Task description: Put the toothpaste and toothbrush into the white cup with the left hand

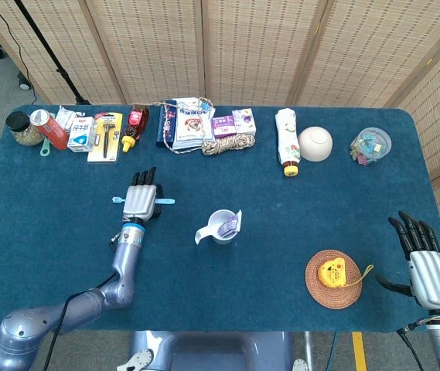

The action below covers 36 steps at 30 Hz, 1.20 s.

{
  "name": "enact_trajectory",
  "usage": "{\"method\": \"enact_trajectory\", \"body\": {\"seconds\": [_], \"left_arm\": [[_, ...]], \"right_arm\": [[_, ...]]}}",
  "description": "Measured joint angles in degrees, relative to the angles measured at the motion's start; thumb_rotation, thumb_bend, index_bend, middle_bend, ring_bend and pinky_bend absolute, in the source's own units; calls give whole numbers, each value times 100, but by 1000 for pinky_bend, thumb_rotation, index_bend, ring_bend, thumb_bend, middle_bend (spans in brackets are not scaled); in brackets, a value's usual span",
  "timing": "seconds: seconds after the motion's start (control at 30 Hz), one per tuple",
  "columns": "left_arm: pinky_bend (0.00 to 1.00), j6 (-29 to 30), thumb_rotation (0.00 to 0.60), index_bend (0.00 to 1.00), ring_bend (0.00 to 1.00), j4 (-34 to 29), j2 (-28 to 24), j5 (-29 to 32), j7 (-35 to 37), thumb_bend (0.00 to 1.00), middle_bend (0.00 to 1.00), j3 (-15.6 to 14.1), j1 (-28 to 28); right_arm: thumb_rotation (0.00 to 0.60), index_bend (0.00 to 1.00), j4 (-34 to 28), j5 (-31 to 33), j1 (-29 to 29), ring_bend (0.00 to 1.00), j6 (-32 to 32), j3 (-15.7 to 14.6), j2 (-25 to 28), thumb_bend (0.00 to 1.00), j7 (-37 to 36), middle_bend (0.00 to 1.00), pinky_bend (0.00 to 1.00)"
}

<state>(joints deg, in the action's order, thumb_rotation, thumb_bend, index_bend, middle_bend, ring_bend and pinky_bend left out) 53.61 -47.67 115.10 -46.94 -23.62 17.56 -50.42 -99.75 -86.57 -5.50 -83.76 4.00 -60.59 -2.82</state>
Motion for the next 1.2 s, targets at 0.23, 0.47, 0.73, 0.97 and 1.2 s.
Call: {"method": "enact_trajectory", "body": {"seconds": [0.23, 0.47, 0.73, 0.97, 1.2], "left_arm": [[0, 71, 600, 519, 0, -163, -105, -161, 36, 393, 0, 47, 63], [0, 239, 600, 522, 0, -514, -327, -341, -19, 393, 0, 60, 159], [0, 388, 600, 535, 0, -958, -551, -468, -90, 393, 0, 69, 261], [0, 514, 600, 535, 0, -1467, -749, -481, -323, 393, 0, 100, 287], [0, 797, 600, 535, 0, -2188, -1002, -557, -612, 393, 0, 111, 328]], "right_arm": [[600, 0, -4, -3, 3, 0, -2, -6, 0, 0, 8, 0, 0], [600, 0, -19, -21, 2, 0, -6, -16, -8, 0, 45, 0, 0], [600, 0, -16, -29, 2, 0, -10, -20, -13, 0, 57, 0, 0], [600, 0, -34, -61, -8, 0, 4, -38, -30, 0, 104, 0, 0], [600, 0, -39, -53, -10, 0, 5, -35, -31, 0, 101, 0, 0]]}}
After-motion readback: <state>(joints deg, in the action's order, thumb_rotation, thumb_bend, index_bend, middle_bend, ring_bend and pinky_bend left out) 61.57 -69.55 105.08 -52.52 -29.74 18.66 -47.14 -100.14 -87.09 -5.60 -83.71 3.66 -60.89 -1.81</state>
